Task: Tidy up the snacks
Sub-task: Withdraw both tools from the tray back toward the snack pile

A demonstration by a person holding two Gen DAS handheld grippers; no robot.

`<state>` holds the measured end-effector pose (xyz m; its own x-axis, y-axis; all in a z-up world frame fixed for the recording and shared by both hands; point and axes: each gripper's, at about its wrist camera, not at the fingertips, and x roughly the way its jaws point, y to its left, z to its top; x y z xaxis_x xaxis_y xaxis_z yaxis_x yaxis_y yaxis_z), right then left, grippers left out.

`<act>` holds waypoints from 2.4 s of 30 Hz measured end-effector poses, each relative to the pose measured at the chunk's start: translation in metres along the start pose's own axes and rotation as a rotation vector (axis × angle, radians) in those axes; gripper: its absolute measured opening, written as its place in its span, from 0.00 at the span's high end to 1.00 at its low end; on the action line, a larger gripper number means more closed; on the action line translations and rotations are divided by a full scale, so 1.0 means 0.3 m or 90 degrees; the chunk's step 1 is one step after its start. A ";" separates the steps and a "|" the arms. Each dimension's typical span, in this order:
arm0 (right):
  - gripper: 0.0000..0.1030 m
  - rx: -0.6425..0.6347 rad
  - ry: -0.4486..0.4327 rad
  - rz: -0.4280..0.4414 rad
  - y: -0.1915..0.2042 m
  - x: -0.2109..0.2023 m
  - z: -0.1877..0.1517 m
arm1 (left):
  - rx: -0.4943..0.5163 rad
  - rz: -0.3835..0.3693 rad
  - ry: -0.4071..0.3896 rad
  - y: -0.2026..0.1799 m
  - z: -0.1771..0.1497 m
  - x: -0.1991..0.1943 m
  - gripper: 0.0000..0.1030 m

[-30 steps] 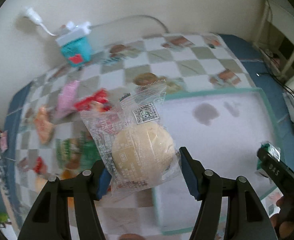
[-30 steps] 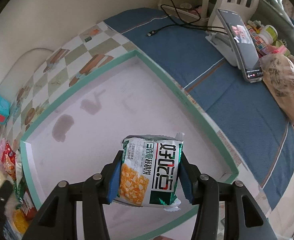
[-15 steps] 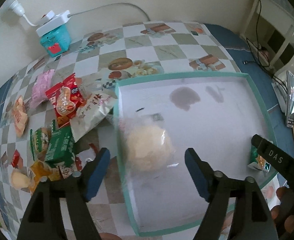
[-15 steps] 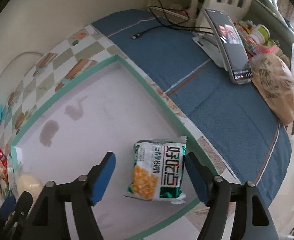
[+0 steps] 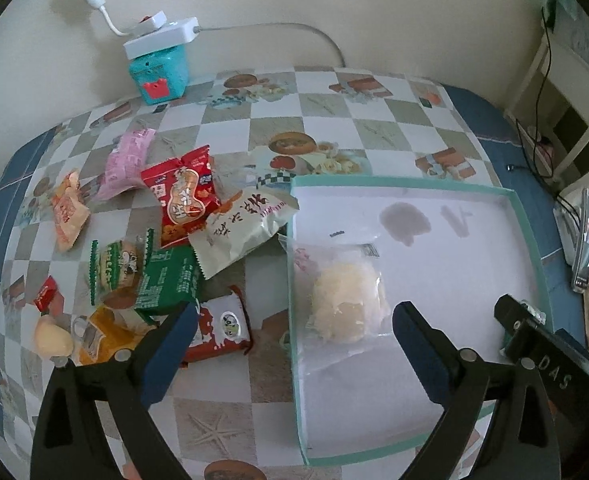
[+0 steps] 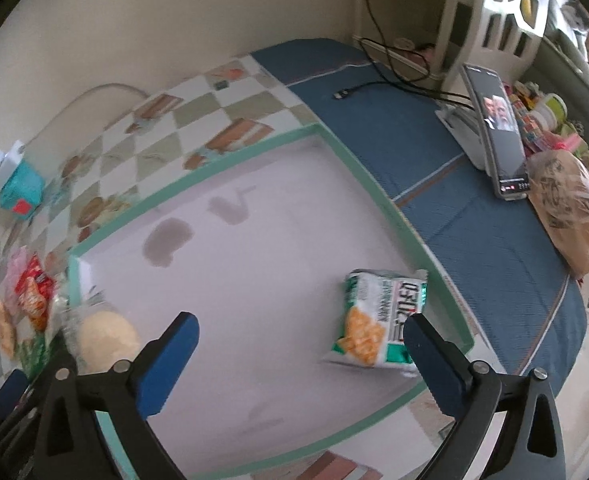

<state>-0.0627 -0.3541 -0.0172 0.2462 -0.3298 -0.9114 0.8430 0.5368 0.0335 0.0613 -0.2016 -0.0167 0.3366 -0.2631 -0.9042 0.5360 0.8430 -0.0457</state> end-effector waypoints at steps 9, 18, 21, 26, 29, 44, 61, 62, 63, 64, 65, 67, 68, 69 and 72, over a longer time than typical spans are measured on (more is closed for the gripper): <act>0.00 -0.035 -0.026 0.055 0.086 -0.060 -0.039 | -0.114 -0.038 -0.032 0.187 0.006 -0.085 0.05; 0.00 -0.095 -0.035 0.061 0.168 -0.124 -0.091 | -0.041 0.035 -0.087 0.415 -0.002 -0.341 0.05; 0.00 -0.115 -0.039 0.061 0.195 -0.141 -0.103 | -0.053 0.045 -0.100 0.532 0.011 -0.476 0.05; 0.00 -0.154 -0.042 0.044 0.249 -0.149 -0.129 | -0.088 0.058 -0.119 0.676 0.038 -0.699 0.05; 0.00 -0.171 -0.047 0.043 0.280 -0.158 -0.141 | -0.104 0.063 -0.133 0.714 0.063 -0.829 0.05; 0.00 -0.161 -0.043 0.055 0.283 -0.152 -0.139 | -0.116 0.115 -0.231 0.608 0.212 -1.259 0.05; 0.00 -0.197 -0.073 0.154 0.363 -0.146 -0.132 | -0.183 -0.026 -0.155 0.336 0.348 -0.674 0.05; 0.00 -0.189 -0.073 0.164 0.361 -0.144 -0.126 | -0.183 -0.013 -0.139 0.338 0.324 -0.602 0.05; 0.00 -0.182 -0.072 0.174 0.360 -0.141 -0.120 | -0.189 -0.007 -0.132 0.348 0.306 -0.558 0.05; 0.00 -0.174 -0.076 0.187 0.357 -0.138 -0.115 | -0.199 -0.002 -0.126 0.359 0.276 -0.508 0.05; 0.00 -0.170 -0.077 0.197 0.356 -0.135 -0.111 | -0.213 0.000 -0.114 0.377 0.239 -0.445 0.05; 0.00 -0.167 -0.070 0.218 0.361 -0.124 -0.106 | -0.234 0.004 -0.094 0.410 0.179 -0.364 0.05; 0.00 -0.167 -0.067 0.227 0.364 -0.122 -0.106 | -0.241 0.005 -0.088 0.423 0.157 -0.334 0.05; 0.00 -0.168 -0.066 0.234 0.369 -0.120 -0.107 | -0.248 0.012 -0.081 0.443 0.128 -0.303 0.05; 0.00 -0.182 -0.065 0.247 0.397 -0.118 -0.117 | -0.258 0.043 -0.075 0.510 0.068 -0.263 0.05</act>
<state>0.0123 -0.2513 0.0047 0.5742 -0.1304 -0.8083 0.5183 0.8221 0.2355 0.1326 -0.0614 0.0562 0.4593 -0.2326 -0.8573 0.1698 0.9703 -0.1722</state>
